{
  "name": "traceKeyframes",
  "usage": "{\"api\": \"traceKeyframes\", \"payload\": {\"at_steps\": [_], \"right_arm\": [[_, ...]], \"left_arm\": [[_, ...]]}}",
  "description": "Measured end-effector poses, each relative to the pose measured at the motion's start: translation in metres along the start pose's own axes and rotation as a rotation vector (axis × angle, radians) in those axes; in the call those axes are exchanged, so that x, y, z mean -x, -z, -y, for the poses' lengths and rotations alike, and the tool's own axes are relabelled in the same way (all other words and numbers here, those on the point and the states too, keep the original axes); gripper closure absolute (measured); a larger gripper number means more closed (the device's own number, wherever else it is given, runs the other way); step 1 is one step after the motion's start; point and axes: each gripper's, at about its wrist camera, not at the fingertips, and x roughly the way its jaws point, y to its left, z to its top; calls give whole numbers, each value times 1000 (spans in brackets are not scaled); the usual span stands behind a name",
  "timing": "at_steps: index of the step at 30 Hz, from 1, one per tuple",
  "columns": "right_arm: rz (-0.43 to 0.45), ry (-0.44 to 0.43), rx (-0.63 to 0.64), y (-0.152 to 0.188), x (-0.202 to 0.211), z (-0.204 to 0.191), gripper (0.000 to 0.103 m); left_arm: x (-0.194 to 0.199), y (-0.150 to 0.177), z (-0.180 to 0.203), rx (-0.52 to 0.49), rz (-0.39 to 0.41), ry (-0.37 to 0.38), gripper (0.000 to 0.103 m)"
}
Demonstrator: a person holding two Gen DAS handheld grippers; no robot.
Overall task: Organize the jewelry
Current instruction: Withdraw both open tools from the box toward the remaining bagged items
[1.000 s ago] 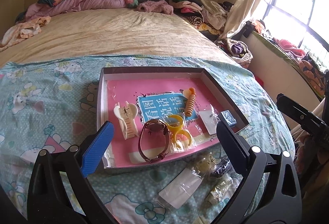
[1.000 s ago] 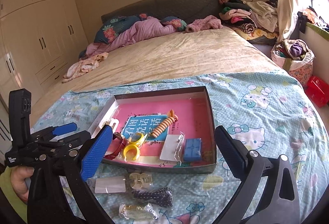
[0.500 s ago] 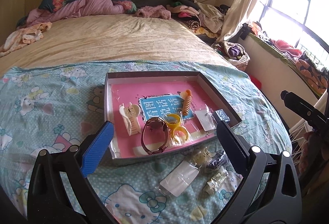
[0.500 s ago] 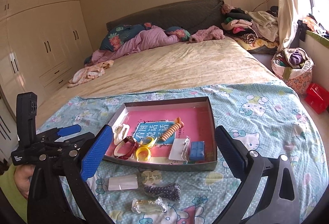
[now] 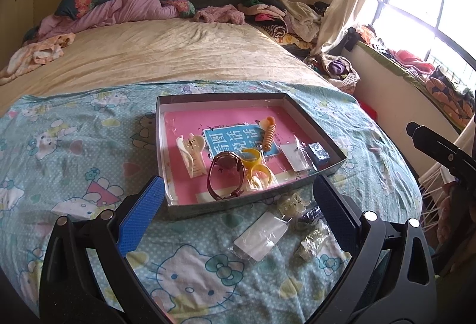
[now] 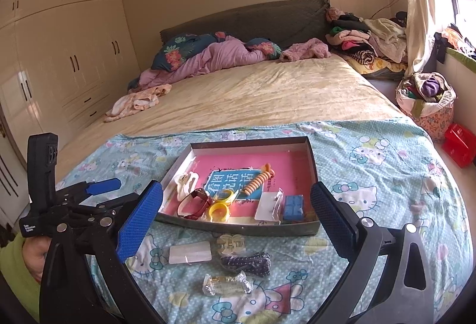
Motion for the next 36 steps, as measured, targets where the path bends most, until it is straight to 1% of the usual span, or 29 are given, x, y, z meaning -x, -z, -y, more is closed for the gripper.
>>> {"api": "traceKeyframes", "payload": {"at_steps": [17,25,36], "right_arm": [[-86,-7,25,29,-3,-16,4],[-151,7,18,47,-16,-11,4],[-237,25,4,65,-36,-4,4]], "left_arm": [[-2,29,-2,-33,-66,-10,10],[-8,44,-2,-60,-112,-5,10],[-19,69,5,-125,-180,4,10]]}}
